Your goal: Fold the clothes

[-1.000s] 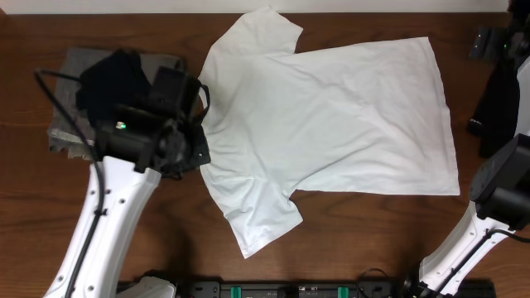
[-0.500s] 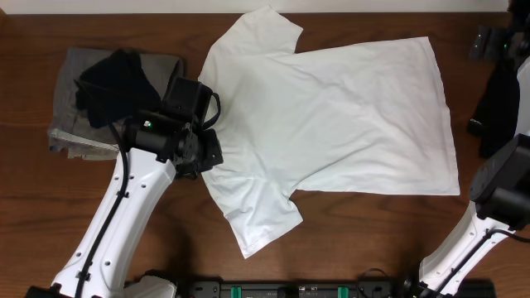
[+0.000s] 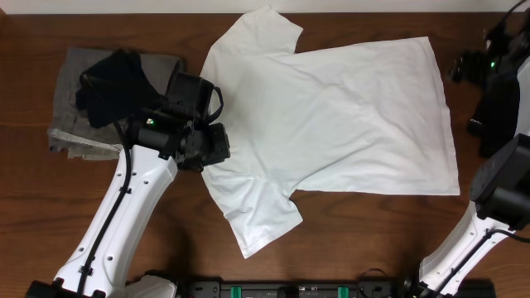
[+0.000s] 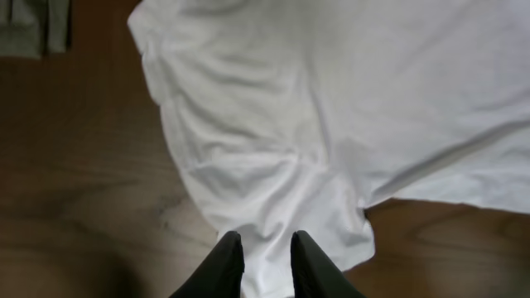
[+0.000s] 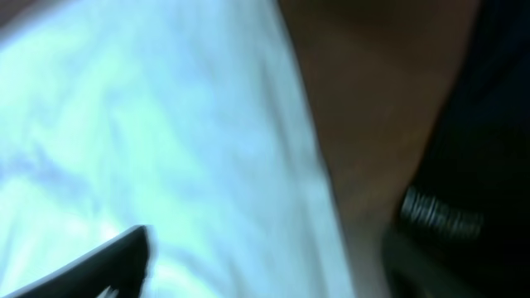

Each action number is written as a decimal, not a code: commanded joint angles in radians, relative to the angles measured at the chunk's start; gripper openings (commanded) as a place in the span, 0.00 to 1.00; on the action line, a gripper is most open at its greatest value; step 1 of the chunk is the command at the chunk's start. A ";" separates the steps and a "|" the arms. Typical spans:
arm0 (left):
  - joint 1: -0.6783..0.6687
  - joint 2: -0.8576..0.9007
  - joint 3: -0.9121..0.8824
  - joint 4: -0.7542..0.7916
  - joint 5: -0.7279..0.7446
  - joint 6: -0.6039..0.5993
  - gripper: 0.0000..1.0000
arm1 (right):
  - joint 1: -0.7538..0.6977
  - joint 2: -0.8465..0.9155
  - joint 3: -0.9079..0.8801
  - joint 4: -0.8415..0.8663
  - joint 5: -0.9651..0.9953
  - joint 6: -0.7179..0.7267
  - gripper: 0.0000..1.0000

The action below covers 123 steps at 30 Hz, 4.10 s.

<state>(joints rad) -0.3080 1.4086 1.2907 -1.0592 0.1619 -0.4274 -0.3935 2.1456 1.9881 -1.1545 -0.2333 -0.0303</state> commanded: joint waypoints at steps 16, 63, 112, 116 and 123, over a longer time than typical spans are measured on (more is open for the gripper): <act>0.005 0.010 0.002 0.055 -0.119 0.015 0.26 | -0.019 -0.148 -0.109 -0.522 0.338 0.442 0.31; 0.005 0.010 -0.049 0.061 -0.126 -0.077 0.27 | -0.168 -0.438 -1.102 0.478 0.200 0.384 0.51; -0.172 0.010 -0.557 0.183 0.324 0.156 0.56 | -0.189 -0.438 -1.102 0.518 0.314 0.438 0.06; -0.195 0.010 -0.577 0.237 0.240 0.048 0.57 | -0.188 -0.438 -1.102 0.520 0.307 0.438 0.06; -0.195 0.010 -0.591 0.257 0.139 -0.052 0.57 | -0.188 -0.438 -1.102 0.519 0.304 0.437 0.07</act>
<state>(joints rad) -0.5003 1.4139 0.7063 -0.8150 0.3565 -0.4137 -0.5755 1.7008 0.8940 -0.6376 0.0788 0.3916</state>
